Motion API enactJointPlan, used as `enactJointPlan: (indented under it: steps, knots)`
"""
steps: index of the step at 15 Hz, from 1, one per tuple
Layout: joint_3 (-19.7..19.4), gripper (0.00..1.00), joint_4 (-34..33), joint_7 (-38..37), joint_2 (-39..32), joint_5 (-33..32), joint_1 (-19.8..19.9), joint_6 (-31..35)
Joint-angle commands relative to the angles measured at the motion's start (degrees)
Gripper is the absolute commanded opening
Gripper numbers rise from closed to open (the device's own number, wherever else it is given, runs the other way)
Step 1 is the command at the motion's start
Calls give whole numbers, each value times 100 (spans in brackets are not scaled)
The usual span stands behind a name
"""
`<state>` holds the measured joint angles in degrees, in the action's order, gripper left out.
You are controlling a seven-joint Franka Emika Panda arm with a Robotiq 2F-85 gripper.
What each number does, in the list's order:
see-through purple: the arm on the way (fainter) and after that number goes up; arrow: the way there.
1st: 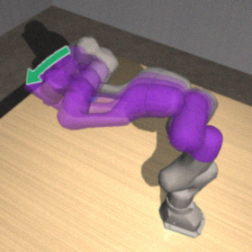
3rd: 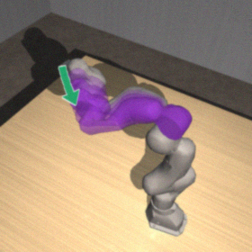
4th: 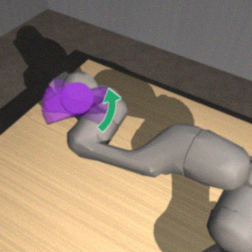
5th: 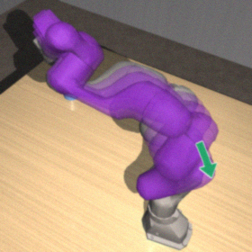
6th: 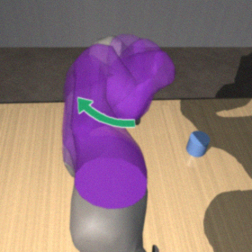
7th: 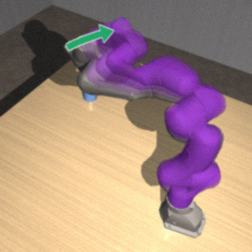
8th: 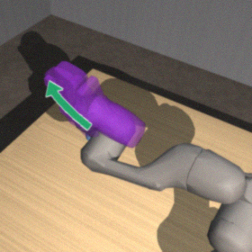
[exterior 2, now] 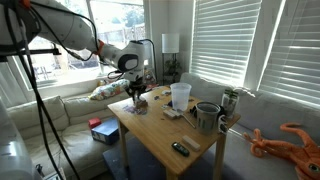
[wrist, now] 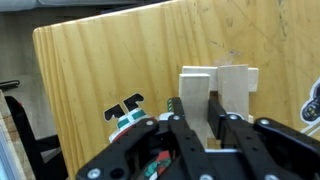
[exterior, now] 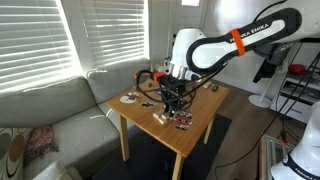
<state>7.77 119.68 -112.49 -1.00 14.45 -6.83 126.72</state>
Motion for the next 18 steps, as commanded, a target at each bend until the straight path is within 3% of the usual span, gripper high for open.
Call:
enactJointPlan:
  steps: [1,18]
  knots:
    - [-3,7,-137,-315,-99,16,-51,104]
    - [9,7,-277,-784,-293,-318,-172,242]
